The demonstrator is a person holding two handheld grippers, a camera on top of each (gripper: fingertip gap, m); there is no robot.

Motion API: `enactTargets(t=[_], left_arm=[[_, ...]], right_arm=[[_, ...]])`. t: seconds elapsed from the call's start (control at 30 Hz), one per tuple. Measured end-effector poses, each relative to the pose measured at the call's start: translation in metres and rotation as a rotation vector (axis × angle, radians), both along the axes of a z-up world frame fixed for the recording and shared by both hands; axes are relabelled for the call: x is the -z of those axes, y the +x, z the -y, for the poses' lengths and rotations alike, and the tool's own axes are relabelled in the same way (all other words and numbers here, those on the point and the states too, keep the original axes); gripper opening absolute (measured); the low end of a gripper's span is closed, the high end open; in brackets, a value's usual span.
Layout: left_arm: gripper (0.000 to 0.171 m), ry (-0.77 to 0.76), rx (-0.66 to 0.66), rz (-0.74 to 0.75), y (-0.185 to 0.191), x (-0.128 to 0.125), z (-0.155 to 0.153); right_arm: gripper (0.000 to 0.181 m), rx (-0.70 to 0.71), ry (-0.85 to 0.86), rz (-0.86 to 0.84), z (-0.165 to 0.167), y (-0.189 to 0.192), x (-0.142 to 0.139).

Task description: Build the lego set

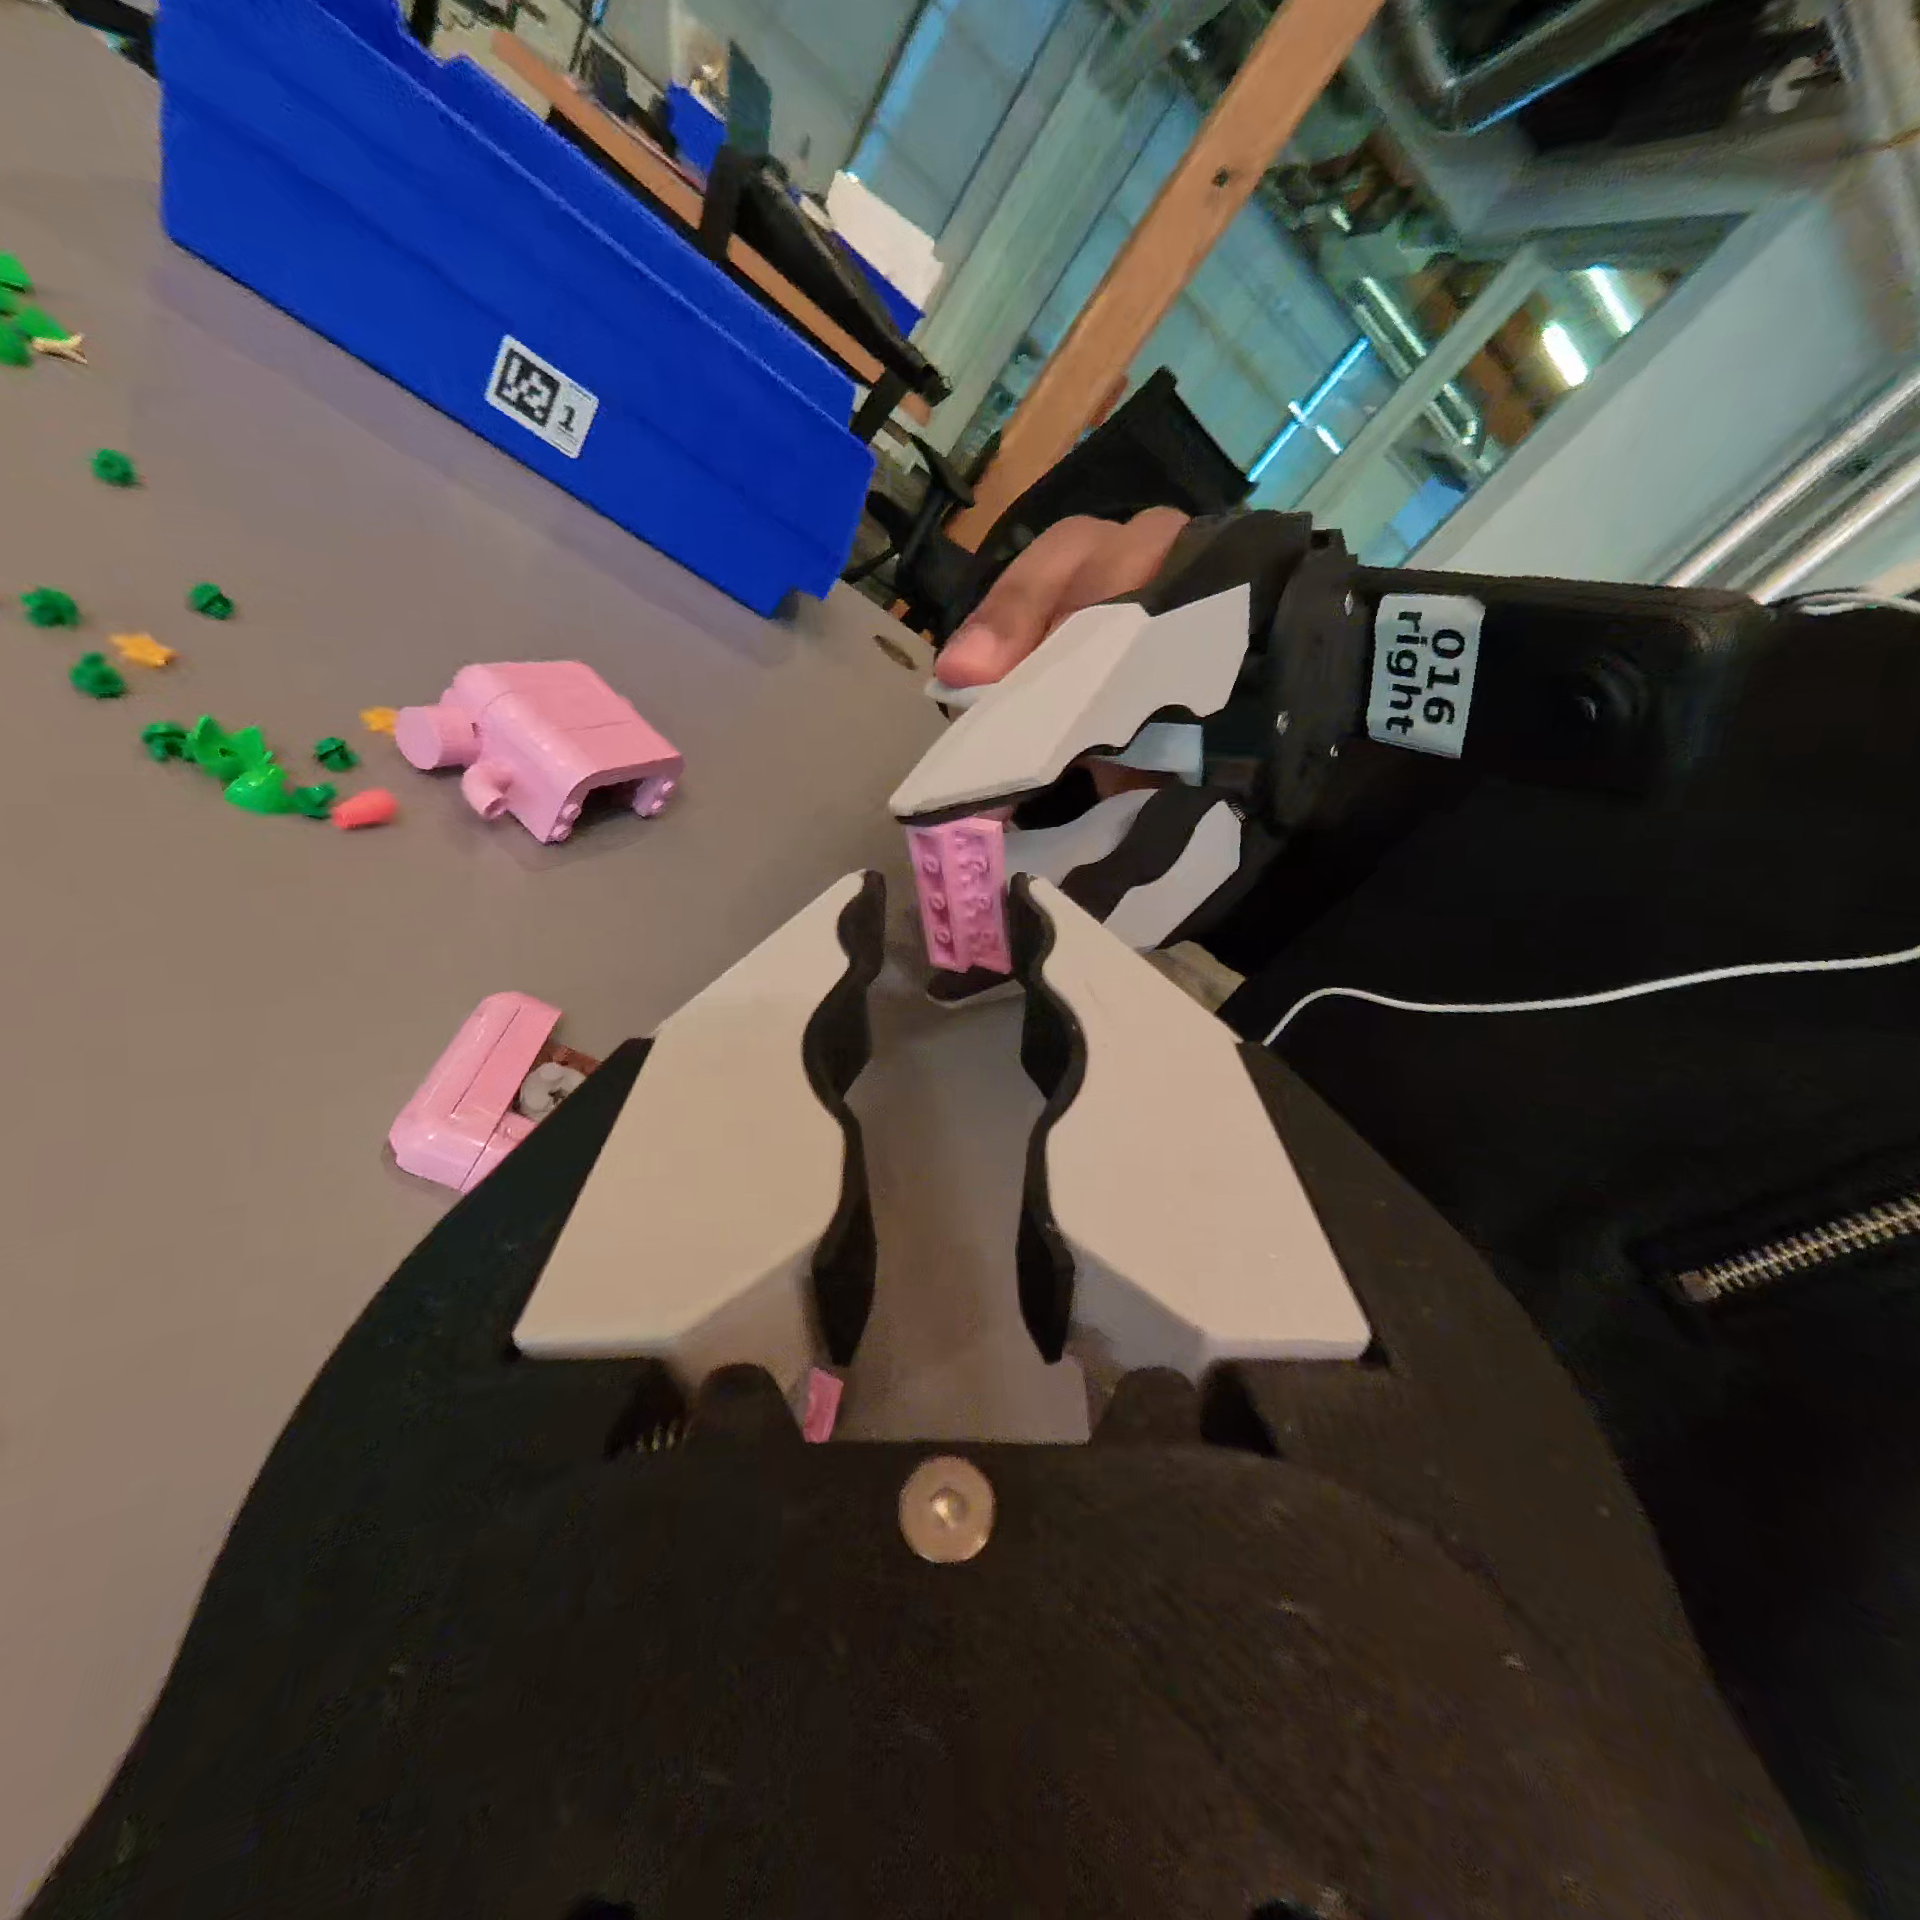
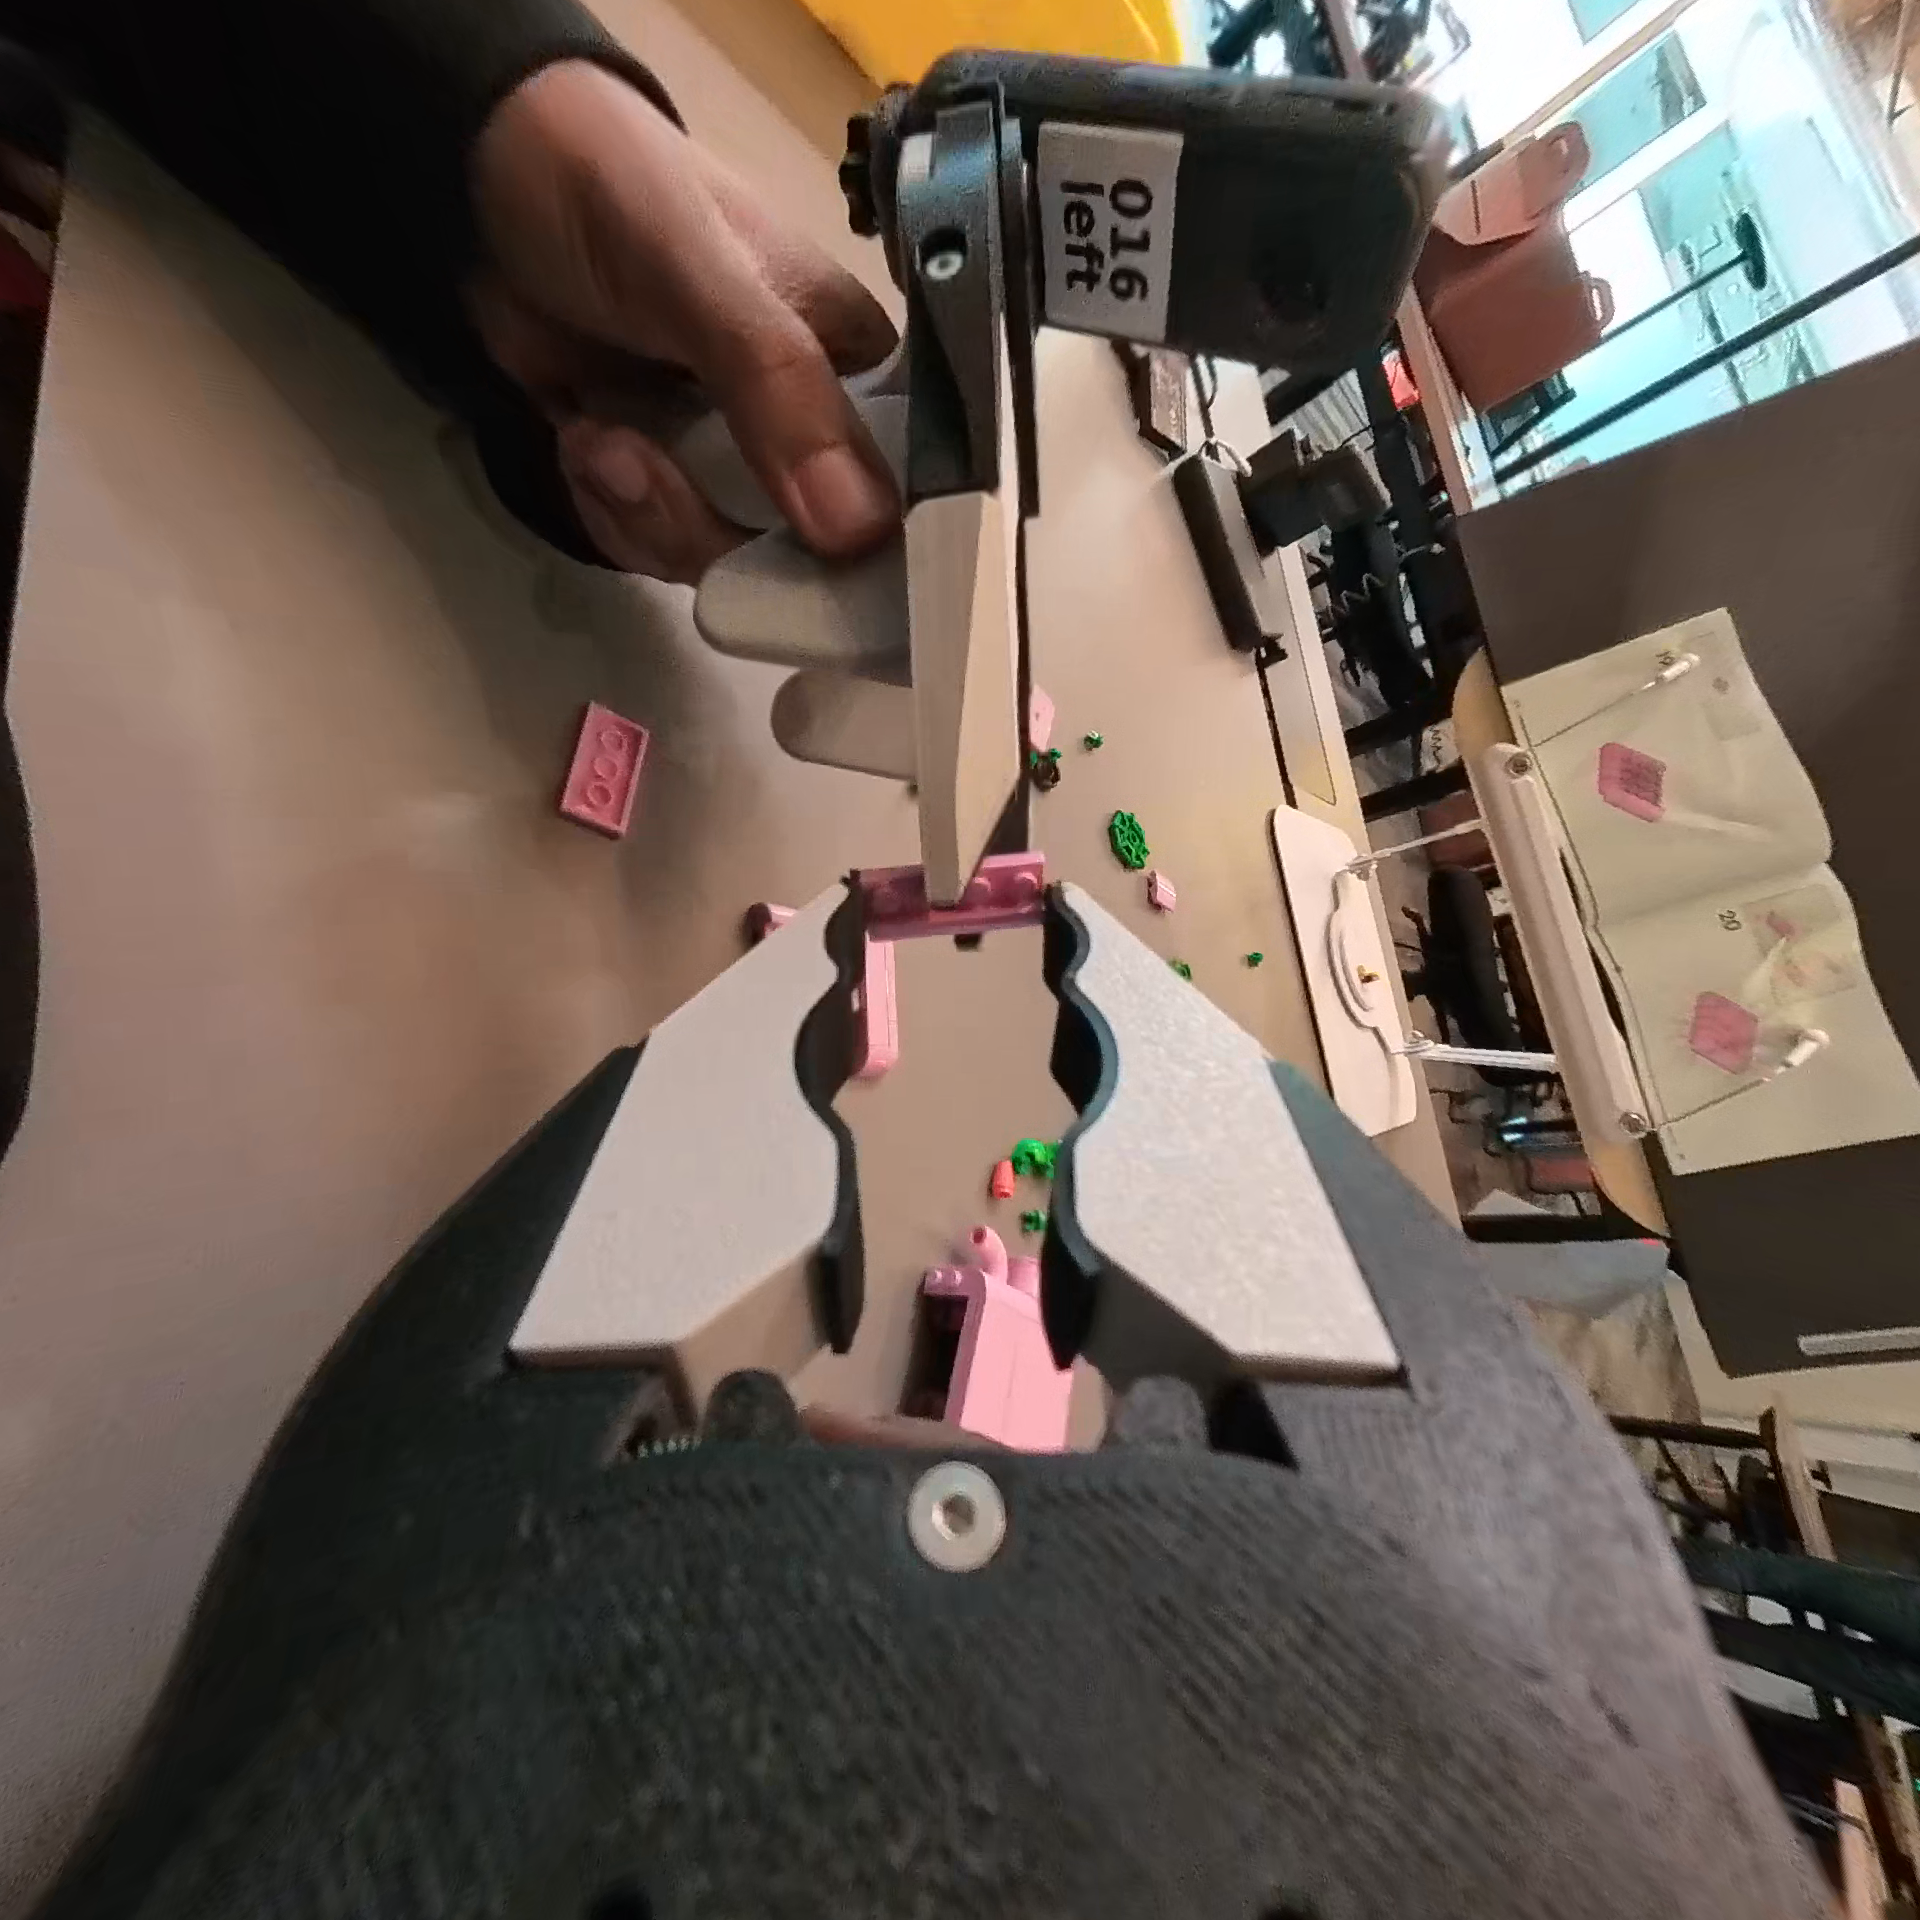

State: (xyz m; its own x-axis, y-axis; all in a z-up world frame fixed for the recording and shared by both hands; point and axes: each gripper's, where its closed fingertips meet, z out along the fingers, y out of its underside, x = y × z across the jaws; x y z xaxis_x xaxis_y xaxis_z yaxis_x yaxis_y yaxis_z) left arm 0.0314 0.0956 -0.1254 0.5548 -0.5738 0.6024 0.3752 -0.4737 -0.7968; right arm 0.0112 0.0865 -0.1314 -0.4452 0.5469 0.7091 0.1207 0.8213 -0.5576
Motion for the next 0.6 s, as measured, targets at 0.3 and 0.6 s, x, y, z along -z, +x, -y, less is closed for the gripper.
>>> enactTargets(t=[0.3, 0.6], left_arm=[[0.006, -0.022, 0.063, 0.125, -0.0004, -0.0057, 0.0047], [0.004, -0.066, 0.107, 0.204, 0.0009, -0.0046, 0.0067]], right_arm=[[0.032, -0.029, -0.021, 0.01, 0.0011, 0.0016, -0.0009], [0.032, -0.058, -0.017, 0.003, 0.0032, 0.0046, 0.0014]])
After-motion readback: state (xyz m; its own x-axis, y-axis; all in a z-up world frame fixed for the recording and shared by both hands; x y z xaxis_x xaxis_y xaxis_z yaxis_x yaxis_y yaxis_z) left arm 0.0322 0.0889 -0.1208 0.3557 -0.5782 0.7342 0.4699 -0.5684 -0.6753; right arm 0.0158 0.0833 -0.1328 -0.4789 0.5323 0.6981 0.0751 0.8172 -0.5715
